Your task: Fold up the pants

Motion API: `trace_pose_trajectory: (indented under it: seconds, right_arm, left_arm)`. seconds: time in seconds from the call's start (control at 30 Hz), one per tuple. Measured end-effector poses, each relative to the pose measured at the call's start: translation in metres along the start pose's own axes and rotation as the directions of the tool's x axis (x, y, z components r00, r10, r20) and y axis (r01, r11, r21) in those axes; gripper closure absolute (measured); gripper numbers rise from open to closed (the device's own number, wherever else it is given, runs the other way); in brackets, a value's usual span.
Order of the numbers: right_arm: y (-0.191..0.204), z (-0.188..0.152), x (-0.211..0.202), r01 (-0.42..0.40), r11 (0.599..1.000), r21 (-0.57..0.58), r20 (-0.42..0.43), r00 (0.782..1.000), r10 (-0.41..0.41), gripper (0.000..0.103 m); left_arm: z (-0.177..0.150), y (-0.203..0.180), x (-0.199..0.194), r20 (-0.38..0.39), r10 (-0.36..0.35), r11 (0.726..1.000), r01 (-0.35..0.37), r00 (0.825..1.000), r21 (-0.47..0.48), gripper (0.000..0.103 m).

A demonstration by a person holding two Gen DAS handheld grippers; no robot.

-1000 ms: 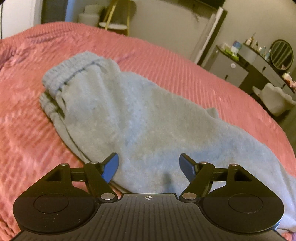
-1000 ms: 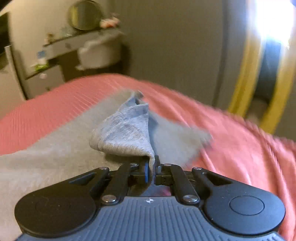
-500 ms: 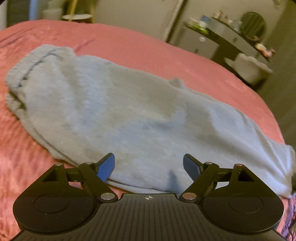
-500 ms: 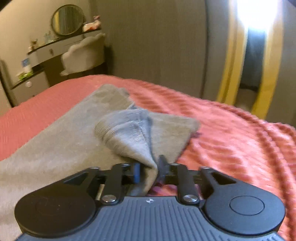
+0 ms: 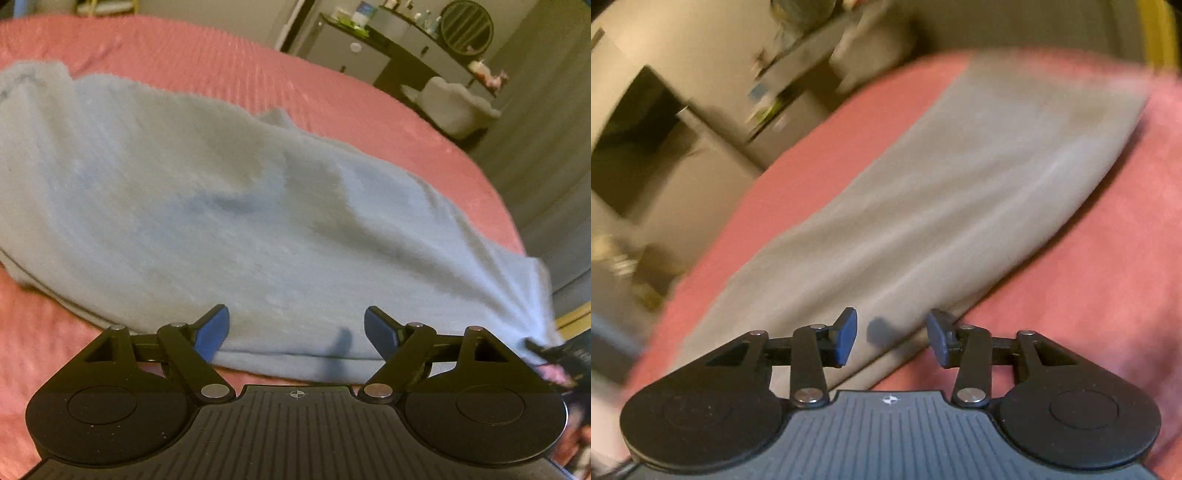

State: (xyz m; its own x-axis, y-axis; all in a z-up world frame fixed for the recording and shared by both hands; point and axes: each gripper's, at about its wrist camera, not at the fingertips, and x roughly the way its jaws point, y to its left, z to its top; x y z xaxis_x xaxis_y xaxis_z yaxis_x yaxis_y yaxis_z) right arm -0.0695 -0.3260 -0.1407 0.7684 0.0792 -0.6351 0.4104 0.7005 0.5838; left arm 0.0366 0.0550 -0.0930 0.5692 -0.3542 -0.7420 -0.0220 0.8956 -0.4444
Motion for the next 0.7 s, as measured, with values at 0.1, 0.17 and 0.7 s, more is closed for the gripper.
trace_pose_trajectory:
  seconds: [0.1,0.17,0.7]
  right_arm:
    - [0.013,-0.014,0.018,-0.122,0.989,0.087,-0.124,0.983,0.133,0.080]
    - [0.025,-0.023,0.028,-0.139,0.986,0.094,-0.180,0.971,0.154,0.081]
    - [0.047,-0.040,0.061,-0.073,0.982,0.174,-0.226,0.968,0.112,0.073]
  left_arm:
    - [-0.004,-0.010,0.008,-0.041,-0.057,0.998,0.056,0.997,-0.038,0.019]
    - [-0.006,-0.019,0.012,-0.052,-0.075,0.996,0.073,0.996,-0.048,0.018]
    - [-0.019,-0.032,0.016,-0.047,-0.066,0.997,0.063,0.997,-0.048,0.016]
